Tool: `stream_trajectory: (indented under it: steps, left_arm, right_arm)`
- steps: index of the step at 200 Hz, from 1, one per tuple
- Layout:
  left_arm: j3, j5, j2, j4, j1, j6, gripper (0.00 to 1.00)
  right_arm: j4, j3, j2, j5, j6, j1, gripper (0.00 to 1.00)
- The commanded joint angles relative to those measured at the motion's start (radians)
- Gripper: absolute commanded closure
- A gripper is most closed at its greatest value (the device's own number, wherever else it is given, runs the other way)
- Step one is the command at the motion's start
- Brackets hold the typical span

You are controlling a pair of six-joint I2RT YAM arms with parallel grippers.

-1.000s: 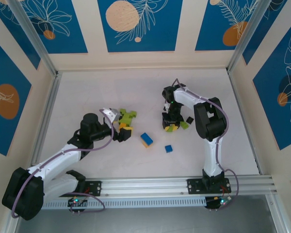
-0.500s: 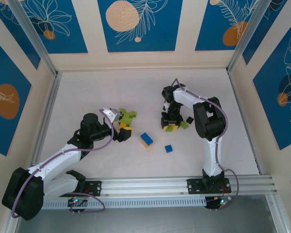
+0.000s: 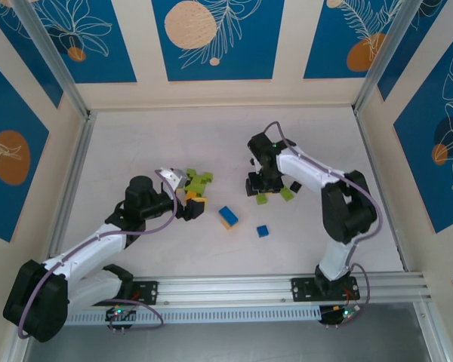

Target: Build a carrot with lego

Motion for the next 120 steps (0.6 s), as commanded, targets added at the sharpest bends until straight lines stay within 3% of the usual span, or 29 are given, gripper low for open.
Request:
stream_trajectory:
  steps: [1,53,120]
  left_arm:
    - [0.026,0.026,0.007,0.033,0.001,0.012,0.01]
    - [0.027,0.026,0.006,0.029,0.001,0.013,0.01]
    - [0.030,0.026,0.017,0.032,0.001,0.014,0.01]
  right_arm:
    - [0.221,-0.147,-0.080,0.133,0.057,0.070,0.45]
    - [0.479,-0.372,-0.119,0.185,0.046,0.088,0.34]
    - [0.508,-0.391,-0.149,0.204,0.021,0.054,0.34]
